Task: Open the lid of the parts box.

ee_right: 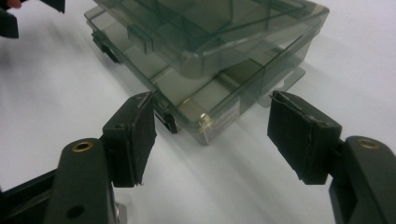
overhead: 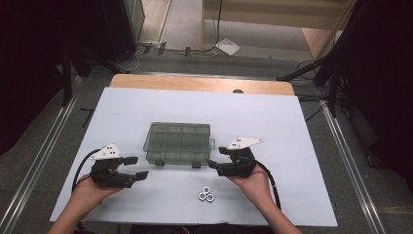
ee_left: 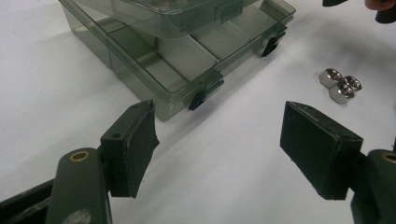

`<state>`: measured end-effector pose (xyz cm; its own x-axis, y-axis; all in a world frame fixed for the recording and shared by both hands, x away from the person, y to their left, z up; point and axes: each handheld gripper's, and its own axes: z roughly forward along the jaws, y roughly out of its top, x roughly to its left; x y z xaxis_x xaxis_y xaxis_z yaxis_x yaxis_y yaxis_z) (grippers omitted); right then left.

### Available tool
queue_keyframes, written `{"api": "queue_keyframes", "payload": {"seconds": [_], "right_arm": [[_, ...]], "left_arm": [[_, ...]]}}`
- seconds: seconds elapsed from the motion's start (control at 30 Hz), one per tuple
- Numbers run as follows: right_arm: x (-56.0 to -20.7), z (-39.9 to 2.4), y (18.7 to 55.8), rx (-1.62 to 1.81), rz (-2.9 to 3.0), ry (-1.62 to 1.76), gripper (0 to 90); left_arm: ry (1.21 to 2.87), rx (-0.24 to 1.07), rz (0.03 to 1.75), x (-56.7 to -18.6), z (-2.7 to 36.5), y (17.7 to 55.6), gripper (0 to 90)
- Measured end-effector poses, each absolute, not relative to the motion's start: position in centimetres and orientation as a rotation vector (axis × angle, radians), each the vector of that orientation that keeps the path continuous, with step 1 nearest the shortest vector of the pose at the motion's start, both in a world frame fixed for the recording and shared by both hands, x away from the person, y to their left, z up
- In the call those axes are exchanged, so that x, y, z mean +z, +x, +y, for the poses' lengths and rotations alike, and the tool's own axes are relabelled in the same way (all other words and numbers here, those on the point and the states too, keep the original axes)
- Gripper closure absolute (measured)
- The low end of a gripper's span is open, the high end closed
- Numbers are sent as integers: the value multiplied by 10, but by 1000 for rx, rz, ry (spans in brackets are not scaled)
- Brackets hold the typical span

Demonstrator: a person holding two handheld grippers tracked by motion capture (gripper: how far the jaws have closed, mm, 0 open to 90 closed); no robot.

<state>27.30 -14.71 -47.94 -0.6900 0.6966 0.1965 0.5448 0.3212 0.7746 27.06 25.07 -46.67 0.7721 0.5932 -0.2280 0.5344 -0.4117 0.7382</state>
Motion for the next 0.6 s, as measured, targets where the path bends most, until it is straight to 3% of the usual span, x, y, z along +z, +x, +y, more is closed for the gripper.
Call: {"api": "queue_keyframes", "payload": {"seconds": [0.6], "right_arm": [[-478,-134,282,1297,2345,1071,426]], "left_arm": [[2085,100,844,-466,254,270,270]]}}
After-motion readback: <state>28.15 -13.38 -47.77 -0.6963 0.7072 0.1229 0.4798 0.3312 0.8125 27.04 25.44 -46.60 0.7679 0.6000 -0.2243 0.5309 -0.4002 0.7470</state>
